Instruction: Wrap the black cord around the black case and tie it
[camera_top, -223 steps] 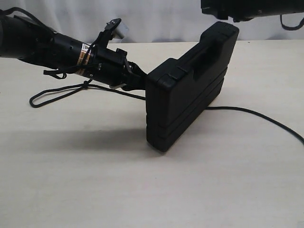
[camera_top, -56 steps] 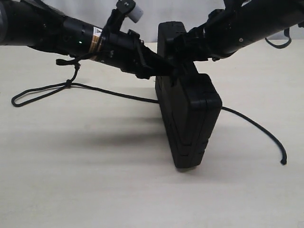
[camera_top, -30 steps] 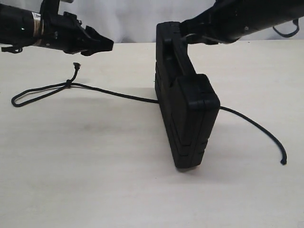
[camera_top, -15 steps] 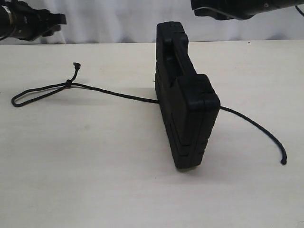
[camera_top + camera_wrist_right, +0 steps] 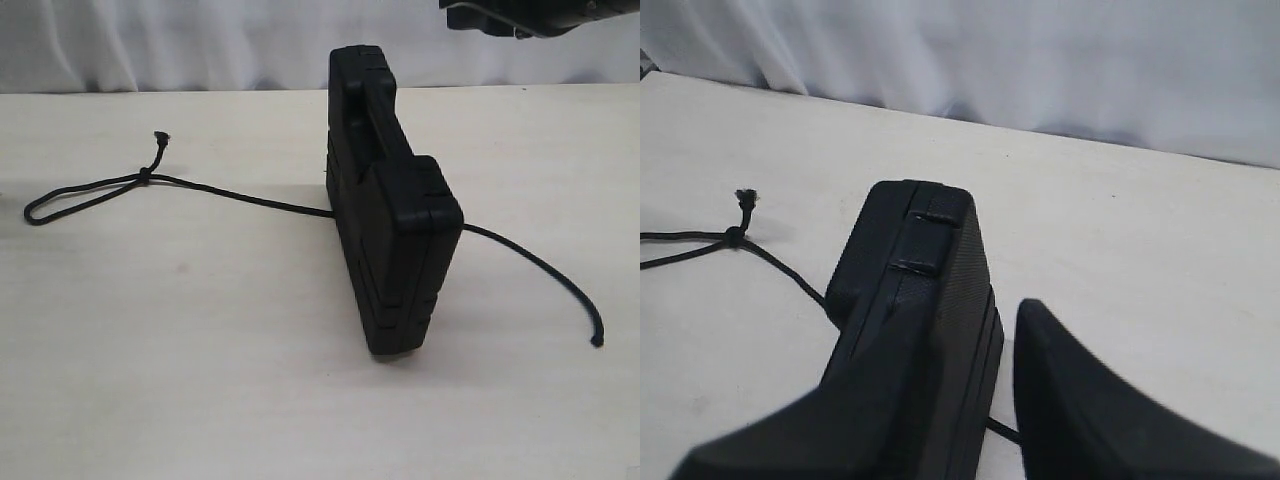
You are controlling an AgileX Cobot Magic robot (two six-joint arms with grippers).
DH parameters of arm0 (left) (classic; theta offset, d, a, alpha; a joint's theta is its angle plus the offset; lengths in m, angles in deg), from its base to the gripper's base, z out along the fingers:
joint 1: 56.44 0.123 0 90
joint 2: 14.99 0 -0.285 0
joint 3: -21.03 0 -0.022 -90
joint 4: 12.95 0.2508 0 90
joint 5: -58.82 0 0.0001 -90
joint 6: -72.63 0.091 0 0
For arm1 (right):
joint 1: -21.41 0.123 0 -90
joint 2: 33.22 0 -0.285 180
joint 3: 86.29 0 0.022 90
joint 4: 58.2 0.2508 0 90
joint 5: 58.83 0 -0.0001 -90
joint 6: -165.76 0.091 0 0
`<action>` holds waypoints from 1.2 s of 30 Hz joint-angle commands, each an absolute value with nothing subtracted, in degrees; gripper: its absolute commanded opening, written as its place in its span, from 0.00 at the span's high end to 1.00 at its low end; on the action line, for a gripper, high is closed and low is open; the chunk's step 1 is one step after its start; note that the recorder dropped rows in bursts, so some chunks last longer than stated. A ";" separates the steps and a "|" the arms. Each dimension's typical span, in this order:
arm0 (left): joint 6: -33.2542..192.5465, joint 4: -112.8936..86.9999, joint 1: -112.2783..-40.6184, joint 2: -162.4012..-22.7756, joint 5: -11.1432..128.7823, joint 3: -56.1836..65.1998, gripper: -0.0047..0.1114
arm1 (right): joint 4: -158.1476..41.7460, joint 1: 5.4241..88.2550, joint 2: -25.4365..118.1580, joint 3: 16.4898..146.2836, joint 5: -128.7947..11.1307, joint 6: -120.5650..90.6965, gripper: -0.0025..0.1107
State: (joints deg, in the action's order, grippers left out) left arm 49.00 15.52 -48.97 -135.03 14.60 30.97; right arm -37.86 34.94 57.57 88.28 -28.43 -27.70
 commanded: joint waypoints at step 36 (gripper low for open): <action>107.74 -18.10 -49.20 -151.15 11.64 33.73 0.67 | -38.14 34.83 57.09 88.45 -25.20 -28.10 0.73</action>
